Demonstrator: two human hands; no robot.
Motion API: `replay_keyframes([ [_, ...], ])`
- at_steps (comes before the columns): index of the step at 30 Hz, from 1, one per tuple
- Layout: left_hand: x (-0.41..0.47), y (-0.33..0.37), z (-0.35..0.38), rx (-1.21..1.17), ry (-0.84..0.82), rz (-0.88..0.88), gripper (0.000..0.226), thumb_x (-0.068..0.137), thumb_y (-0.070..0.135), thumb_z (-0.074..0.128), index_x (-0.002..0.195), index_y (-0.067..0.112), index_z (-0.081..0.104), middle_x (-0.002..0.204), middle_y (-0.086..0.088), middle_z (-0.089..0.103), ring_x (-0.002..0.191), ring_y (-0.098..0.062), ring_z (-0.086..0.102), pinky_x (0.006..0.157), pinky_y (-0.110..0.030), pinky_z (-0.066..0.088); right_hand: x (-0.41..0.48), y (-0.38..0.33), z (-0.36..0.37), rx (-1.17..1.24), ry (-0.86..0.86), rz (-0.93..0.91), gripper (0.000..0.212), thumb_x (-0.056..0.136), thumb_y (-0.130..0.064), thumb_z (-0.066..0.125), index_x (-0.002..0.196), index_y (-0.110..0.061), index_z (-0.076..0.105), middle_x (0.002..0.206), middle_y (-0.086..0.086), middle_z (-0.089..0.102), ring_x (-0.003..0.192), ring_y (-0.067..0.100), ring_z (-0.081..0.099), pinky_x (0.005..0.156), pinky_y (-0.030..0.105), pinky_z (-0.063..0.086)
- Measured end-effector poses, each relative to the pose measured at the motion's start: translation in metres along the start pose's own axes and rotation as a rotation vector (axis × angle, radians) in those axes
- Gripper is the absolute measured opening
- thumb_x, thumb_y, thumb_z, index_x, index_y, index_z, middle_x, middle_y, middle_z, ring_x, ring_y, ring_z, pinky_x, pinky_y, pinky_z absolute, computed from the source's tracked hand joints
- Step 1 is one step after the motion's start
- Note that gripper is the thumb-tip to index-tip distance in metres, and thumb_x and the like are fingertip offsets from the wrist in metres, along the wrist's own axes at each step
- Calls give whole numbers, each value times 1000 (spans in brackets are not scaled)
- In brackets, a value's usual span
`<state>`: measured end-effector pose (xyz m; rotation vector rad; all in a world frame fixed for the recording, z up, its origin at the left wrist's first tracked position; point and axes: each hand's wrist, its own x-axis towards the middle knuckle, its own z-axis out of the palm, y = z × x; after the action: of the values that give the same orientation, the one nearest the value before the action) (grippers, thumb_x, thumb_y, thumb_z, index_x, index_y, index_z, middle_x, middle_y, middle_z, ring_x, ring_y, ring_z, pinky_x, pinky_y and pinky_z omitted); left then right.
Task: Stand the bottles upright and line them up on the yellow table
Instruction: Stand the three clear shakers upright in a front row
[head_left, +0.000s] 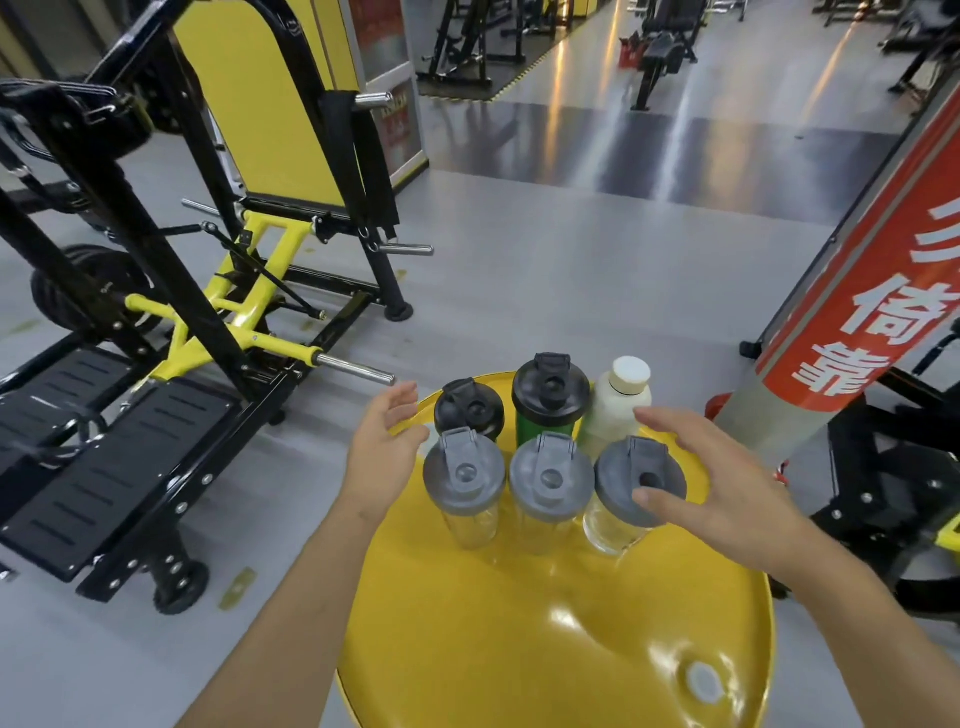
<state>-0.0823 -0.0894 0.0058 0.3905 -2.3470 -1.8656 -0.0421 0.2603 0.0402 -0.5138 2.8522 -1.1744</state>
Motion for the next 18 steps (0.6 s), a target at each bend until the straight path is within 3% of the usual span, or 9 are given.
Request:
replay_keyframes([
  [4,17,19,14,122,-66,11,42,90,12,70,130,20,60,136,3,58,128,-14,53,100,-29,45,1,-7,4,0,11,-5,67,77,-53,69,139,-44,47,137,-35,45,132,-4,45,107,28,37],
  [8,32,36,28,334,-170,5,51,87,29,73,135,21,58,144,-2,47,136,-18,43,107,-33,38,1,-11,7,-37,5,-19,68,77,-63,64,139,-37,52,137,-31,50,130,-6,45,105,24,39],
  [11,41,46,38,524,-264,-5,64,85,37,75,142,19,51,150,-6,41,139,-24,39,109,-34,34,1,-14,8,-47,7,-24,66,78,-59,65,138,-36,53,136,-26,53,130,-2,48,104,26,41],
  [18,63,43,60,737,-361,-90,87,74,43,81,148,17,44,150,-12,38,135,-33,44,111,-41,41,-9,-15,4,-30,24,-24,53,82,-46,75,132,-34,60,133,-23,58,128,3,53,105,28,45],
])
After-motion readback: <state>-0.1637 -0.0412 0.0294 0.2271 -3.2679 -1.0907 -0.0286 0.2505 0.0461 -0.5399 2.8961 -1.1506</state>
